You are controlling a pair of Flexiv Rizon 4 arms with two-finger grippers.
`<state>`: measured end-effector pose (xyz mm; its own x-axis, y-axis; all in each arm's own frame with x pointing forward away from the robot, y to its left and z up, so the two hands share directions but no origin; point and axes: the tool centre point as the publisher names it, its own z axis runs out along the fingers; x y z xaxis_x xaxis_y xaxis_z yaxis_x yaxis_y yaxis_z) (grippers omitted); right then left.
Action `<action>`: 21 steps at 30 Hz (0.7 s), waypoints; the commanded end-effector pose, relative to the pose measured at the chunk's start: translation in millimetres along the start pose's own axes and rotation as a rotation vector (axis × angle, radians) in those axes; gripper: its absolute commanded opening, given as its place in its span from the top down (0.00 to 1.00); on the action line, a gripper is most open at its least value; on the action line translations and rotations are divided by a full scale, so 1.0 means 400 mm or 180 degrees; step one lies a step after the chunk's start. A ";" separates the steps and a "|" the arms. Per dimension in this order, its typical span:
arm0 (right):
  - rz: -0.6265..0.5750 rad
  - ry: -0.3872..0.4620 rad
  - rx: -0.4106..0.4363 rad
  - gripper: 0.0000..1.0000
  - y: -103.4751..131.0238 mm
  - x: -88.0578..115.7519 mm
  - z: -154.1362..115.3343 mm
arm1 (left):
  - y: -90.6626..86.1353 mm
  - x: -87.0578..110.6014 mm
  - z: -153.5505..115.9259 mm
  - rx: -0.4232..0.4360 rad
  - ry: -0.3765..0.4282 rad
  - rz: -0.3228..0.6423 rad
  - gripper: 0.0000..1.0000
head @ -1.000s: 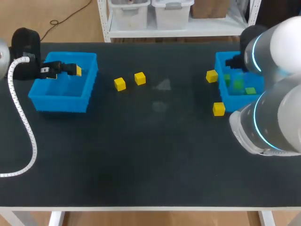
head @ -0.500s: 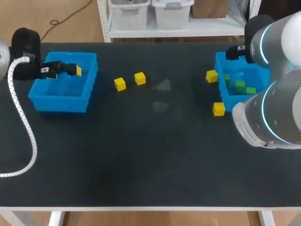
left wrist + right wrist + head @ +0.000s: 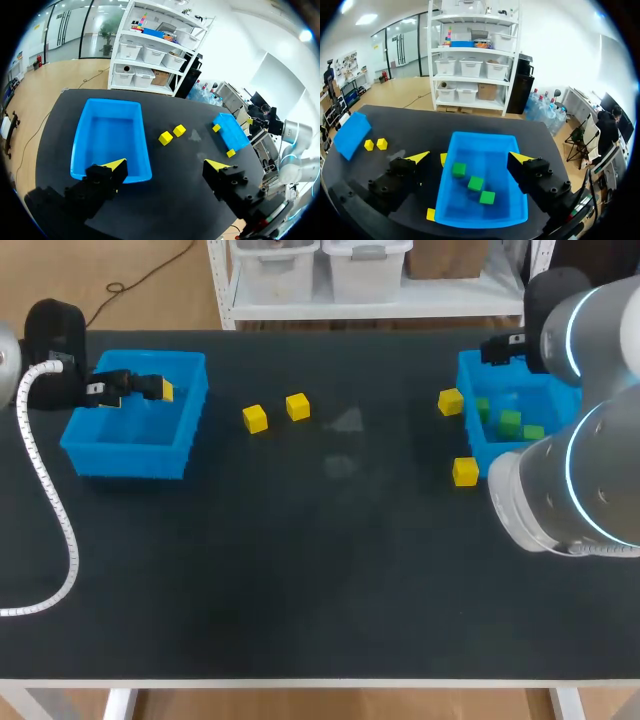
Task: Put the green cubes in the right bin and the yellow cubes in the left bin.
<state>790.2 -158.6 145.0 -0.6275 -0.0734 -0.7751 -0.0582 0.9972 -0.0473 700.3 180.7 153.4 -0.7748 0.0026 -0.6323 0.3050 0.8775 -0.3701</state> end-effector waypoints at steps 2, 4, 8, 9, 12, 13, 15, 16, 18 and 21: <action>0.0003 0.0014 -0.0039 0.00 -0.005 -0.002 -0.001 | 0.008 0.004 0.001 0.0049 -0.0026 0.0009 0.00; 0.0003 0.0014 -0.0039 0.00 -0.005 -0.002 -0.001 | 0.008 0.004 0.001 0.0049 -0.0026 0.0009 0.00; 0.0003 0.0014 -0.0039 0.00 -0.005 -0.002 -0.001 | 0.008 0.004 0.001 0.0049 -0.0026 0.0009 0.00; 0.0003 0.0014 -0.0039 0.00 -0.005 -0.002 -0.001 | 0.008 0.004 0.001 0.0049 -0.0026 0.0009 0.00; 0.0003 0.0014 -0.0039 0.00 -0.005 -0.002 -0.001 | 0.008 0.004 0.001 0.0049 -0.0026 0.0009 0.00; 0.0003 0.0014 -0.0039 0.00 -0.005 -0.002 -0.001 | 0.008 0.004 0.001 0.0049 -0.0026 0.0009 0.00; 0.0003 0.0014 -0.0039 0.00 -0.005 -0.002 -0.001 | 0.008 0.004 0.001 0.0049 -0.0026 0.0009 0.00; 0.0003 0.0014 -0.0039 0.00 -0.005 -0.002 -0.001 | 0.008 0.004 0.001 0.0049 -0.0026 0.0009 0.00; 0.0003 0.0014 -0.0039 0.00 -0.005 -0.002 -0.001 | 0.013 -0.007 0.004 0.0006 0.0007 0.0063 0.00; 0.0003 0.0014 -0.0039 0.00 -0.005 -0.002 -0.001 | 0.010 -0.051 0.030 -0.0108 0.0256 0.0322 0.00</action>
<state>790.4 -159.3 145.6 -0.6289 -0.0727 -0.7740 -0.0611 0.9972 -0.0440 702.1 184.0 151.6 -0.7590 0.0638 -0.6480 0.3500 0.8792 -0.3233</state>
